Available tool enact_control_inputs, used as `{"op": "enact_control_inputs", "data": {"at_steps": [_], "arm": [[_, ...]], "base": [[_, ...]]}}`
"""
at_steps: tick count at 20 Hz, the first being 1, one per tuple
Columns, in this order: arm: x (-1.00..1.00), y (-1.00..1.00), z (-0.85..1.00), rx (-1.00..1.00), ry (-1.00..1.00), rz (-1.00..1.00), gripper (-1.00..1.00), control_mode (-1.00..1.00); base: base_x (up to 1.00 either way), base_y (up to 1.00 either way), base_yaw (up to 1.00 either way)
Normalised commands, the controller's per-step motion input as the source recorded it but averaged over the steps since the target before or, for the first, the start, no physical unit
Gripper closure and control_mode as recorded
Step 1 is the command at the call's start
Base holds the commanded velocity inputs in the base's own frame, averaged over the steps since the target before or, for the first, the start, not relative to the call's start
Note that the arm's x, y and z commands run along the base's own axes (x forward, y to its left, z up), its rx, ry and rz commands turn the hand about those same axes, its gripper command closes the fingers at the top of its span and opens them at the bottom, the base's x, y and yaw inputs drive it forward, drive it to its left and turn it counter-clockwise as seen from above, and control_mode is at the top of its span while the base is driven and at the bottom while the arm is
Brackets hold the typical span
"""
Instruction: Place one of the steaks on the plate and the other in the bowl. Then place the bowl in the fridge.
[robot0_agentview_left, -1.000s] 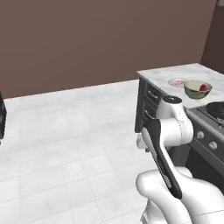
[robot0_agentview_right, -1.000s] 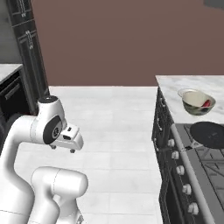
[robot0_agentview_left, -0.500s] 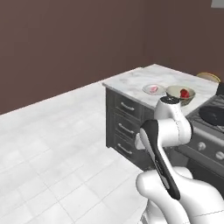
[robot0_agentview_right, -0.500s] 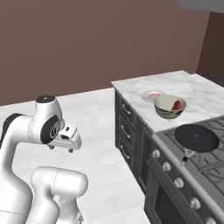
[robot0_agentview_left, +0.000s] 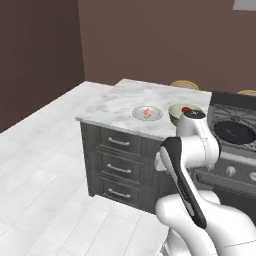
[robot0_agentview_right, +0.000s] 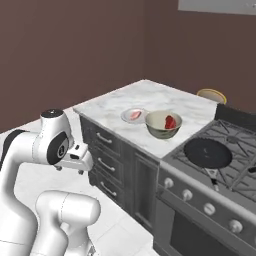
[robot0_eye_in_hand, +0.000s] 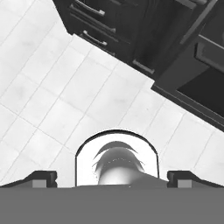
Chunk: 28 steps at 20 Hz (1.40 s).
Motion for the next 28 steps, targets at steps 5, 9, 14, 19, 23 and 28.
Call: {"op": "enact_control_inputs", "data": {"at_steps": [5,9,14,19,23,28], "arm": [[0.00,0.00,0.00,0.00,0.00,0.00,-1.00,1.00],[0.00,0.00,0.00,0.00,0.00,0.00,-1.00,1.00],[0.00,0.00,0.00,0.00,0.00,0.00,-1.00,1.00],[0.00,0.00,0.00,0.00,0.00,0.00,-1.00,1.00],[0.00,0.00,0.00,0.00,0.00,0.00,-1.00,1.00],[0.00,0.00,0.00,0.00,0.00,0.00,-1.00,1.00]], "base": [[0.54,0.53,-0.74],[0.44,0.69,-0.69],[0.52,0.83,-0.65],[0.71,0.46,-0.47],[0.74,0.38,-0.60],[0.26,0.04,-0.53]]}}
